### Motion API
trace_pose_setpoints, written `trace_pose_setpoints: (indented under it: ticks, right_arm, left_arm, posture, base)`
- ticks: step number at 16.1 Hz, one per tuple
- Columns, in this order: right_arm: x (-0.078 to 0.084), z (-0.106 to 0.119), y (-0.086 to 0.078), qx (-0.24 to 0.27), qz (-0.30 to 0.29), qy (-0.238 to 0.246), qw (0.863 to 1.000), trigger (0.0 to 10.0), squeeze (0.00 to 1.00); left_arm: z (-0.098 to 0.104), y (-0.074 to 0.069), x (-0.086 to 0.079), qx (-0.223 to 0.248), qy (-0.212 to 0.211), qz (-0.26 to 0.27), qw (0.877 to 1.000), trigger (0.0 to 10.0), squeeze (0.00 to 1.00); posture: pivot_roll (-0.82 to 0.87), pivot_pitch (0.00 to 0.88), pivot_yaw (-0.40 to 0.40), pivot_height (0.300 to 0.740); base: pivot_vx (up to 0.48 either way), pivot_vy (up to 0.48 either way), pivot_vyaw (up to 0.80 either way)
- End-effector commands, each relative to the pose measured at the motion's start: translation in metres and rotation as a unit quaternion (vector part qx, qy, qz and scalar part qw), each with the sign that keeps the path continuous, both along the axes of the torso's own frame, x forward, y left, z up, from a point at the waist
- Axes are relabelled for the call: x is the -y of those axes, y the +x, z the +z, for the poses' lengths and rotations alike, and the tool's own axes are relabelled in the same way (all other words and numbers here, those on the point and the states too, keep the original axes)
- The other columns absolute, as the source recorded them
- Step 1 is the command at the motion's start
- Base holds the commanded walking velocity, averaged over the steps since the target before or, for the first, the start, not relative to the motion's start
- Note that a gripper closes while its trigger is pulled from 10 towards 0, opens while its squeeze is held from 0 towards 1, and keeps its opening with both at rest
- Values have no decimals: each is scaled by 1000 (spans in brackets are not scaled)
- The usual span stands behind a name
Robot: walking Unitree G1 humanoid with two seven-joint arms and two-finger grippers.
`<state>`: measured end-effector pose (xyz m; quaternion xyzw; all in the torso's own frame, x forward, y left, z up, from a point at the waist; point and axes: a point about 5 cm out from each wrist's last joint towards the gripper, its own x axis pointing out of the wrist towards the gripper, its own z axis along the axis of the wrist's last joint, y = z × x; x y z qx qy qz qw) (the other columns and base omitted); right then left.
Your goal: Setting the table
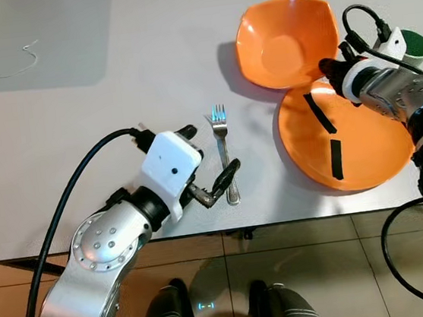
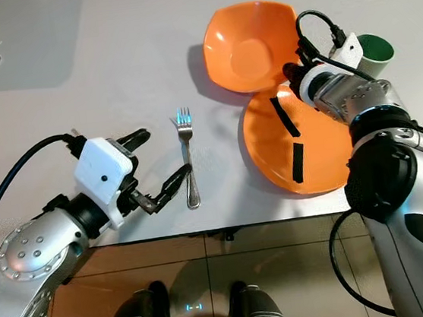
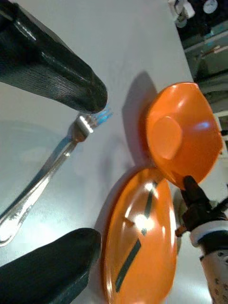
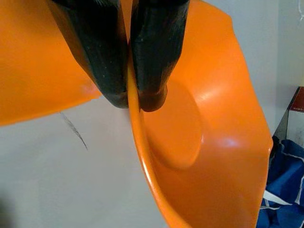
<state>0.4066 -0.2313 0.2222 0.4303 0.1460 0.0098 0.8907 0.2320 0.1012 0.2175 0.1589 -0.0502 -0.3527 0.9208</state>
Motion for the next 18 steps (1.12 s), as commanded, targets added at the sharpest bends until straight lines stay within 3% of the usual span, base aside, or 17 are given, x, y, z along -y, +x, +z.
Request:
trace_pose_setpoints:
  ticks: [1, 2, 3, 5, 6, 7, 10, 13, 14, 15, 18]
  right_arm:
    - [9, -14, -6, -35, -7, -14, 999, 0, 0]
    - [11, -17, -7, -45, -11, -13, 999, 2549, 0]
    - [12, -21, -9, -58, -11, -18, 998, 10000, 0]
    - [13, -24, -10, -64, -16, -13, 998, 10000, 0]
    - [14, -25, -10, -67, -20, -14, 997, 10000, 612]
    - [15, -26, -11, -72, -23, -28, 997, 10000, 1000]
    - [17, -26, -10, -61, -34, -34, 997, 10000, 1000]
    - [18, -19, -7, -45, -42, -85, 994, 10000, 1000]
    - [20, -10, -5, -33, -46, -101, 993, 10000, 906]
    - [23, -4, -4, -29, -47, -121, 991, 10000, 0]
    - [34, 10, -6, -22, -44, -159, 986, 10000, 0]
  left_arm:
    - [-3, -1, 4, -6, 2, -21, 1000, 10000, 0]
    - [-3, 0, 5, -5, 3, -24, 1000, 10000, 0]
    - [-2, 0, 5, -3, 3, -25, 1000, 10000, 0]
    - [-2, 1, 5, -2, 5, -27, 1000, 10000, 0]
    - [-2, 2, 5, -1, 7, -30, 1000, 10000, 0]
    - [-1, 3, 4, 0, 8, -31, 1000, 10000, 0]
    - [-1, 5, 4, 4, 10, -31, 999, 10000, 0]
    - [1, 7, 3, 9, 13, -26, 1000, 10000, 0]
    - [2, 8, 1, 11, 13, -23, 1000, 10000, 0]
    - [3, 9, 0, 14, 13, -20, 1000, 10000, 0]
    - [4, 8, -1, 16, 12, -19, 1000, 10000, 0]
  posture:
    - [62, 175, -54, 740]
    - [62, 175, -54, 740]
    - [65, 171, -51, 740]
    - [68, 168, -47, 740]
    - [69, 168, -45, 740]
    - [68, 169, -42, 740]
    - [73, 167, -36, 740]
    - [75, 167, -35, 740]
    - [83, 163, -39, 740]
    - [86, 162, -41, 740]
    - [94, 158, -41, 740]
  base:
    - [0, 0, 0]
    - [0, 0, 0]
    - [0, 0, 0]
    - [0, 0, 0]
    - [0, 0, 0]
    - [0, 0, 0]
    - [0, 0, 0]
    - [0, 0, 0]
    - [0, 0, 0]
    - [0, 0, 0]
    - [0, 0, 0]
